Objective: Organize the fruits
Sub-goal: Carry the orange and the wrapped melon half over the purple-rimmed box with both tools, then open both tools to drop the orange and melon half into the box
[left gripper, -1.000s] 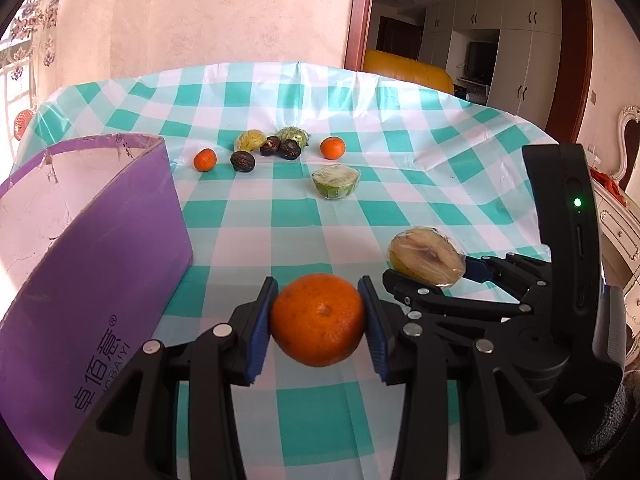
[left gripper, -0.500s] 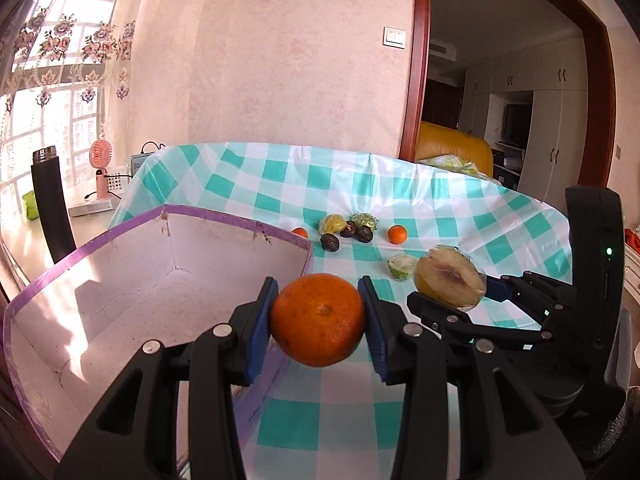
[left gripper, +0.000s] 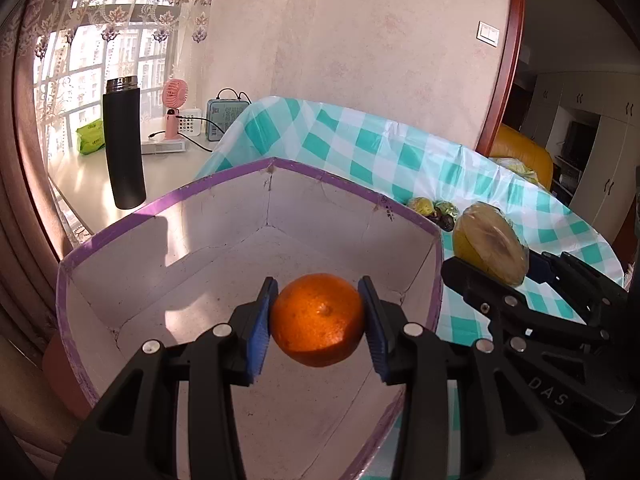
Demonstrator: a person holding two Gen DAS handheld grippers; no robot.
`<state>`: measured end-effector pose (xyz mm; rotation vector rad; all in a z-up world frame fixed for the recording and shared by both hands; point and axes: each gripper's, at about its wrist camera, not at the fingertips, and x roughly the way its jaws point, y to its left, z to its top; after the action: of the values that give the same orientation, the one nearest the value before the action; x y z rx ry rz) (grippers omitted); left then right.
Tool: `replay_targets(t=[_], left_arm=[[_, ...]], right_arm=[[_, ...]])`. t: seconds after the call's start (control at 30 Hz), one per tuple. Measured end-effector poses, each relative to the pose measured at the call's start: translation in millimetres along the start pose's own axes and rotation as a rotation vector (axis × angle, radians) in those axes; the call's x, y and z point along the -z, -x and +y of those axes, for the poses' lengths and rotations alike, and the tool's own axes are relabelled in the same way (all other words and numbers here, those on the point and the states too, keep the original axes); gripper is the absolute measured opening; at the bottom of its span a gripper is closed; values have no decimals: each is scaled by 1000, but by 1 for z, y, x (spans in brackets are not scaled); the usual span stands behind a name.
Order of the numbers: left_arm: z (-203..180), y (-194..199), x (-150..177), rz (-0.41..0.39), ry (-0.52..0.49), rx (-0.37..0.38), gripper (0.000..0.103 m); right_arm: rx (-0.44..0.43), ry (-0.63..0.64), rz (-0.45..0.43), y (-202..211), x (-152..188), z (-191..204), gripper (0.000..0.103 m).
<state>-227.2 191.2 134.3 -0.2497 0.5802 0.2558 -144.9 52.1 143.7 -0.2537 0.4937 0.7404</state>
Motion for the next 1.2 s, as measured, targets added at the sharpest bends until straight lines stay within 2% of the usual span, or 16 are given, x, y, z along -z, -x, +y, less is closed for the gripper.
replay_targets(t=[0.2, 0.37, 0.53, 0.67, 0.73, 0.77, 0.83, 0.93, 1.03, 1.1, 1.2], left_arm=[[31, 3, -5, 11, 26, -67, 42], [52, -10, 1, 81, 22, -104, 42], [56, -24, 7, 136, -10, -131, 42], [58, -39, 14, 200, -41, -189, 42], [58, -40, 15, 200, -54, -199, 48], [57, -40, 15, 199, -51, -183, 52], [55, -38, 13, 186, -45, -163, 70], [55, -33, 10, 156, -37, -193, 92], [58, -28, 9, 135, -16, -200, 93], [56, -19, 6, 88, -7, -209, 93], [45, 5, -1, -47, -18, -245, 99]], right_arm=[[-35, 30, 84, -36, -11, 20, 58], [-38, 110, 216, -69, -6, 42, 58], [-30, 158, 317, -93, 5, 54, 58], [-2, 221, 365, -103, 9, 64, 59], [17, 254, 371, -105, 12, 68, 60], [24, 264, 371, -105, 13, 69, 63], [10, 259, 363, -105, 15, 69, 69], [8, 264, 339, -103, 17, 69, 72], [-9, 237, 272, -92, 15, 68, 73], [-9, 221, 194, -80, 10, 65, 76], [16, 187, 44, -53, 6, 51, 80]])
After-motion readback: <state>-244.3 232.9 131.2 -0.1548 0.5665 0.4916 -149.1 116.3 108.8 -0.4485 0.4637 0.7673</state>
